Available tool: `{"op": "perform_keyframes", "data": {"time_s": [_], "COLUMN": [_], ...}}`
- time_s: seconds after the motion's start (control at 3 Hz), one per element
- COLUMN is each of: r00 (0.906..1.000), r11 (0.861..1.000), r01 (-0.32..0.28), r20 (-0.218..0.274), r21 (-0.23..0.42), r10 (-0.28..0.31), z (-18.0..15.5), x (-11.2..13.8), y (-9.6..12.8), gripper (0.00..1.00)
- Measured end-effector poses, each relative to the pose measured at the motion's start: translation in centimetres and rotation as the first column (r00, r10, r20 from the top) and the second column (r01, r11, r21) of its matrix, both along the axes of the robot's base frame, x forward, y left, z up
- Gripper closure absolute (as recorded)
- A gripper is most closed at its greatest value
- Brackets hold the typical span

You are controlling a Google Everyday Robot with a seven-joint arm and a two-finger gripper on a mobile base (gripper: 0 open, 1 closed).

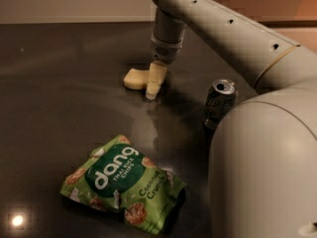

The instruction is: Move sponge near green rice chip bag

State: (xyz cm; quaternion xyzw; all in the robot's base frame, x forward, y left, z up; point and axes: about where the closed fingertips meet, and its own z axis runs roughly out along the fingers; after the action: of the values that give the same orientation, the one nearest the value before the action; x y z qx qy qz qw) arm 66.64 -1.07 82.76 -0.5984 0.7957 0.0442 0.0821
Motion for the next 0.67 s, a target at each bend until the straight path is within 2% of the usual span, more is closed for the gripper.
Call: {"op": "perform_keyframes", "data": {"time_s": [0.33, 0.67], "r00": [0.9999, 0.9999], "r11": [1.000, 1.000], "r01": [0.005, -0.006], "r20": [-0.009, -0.009], "r21": [-0.004, 0.003], "r10": [-0.005, 0.006], "z": [-0.54, -0.28], "x": [0.32, 0.17], "y": [0.24, 0.58], "gripper": [0.18, 0.41]}}
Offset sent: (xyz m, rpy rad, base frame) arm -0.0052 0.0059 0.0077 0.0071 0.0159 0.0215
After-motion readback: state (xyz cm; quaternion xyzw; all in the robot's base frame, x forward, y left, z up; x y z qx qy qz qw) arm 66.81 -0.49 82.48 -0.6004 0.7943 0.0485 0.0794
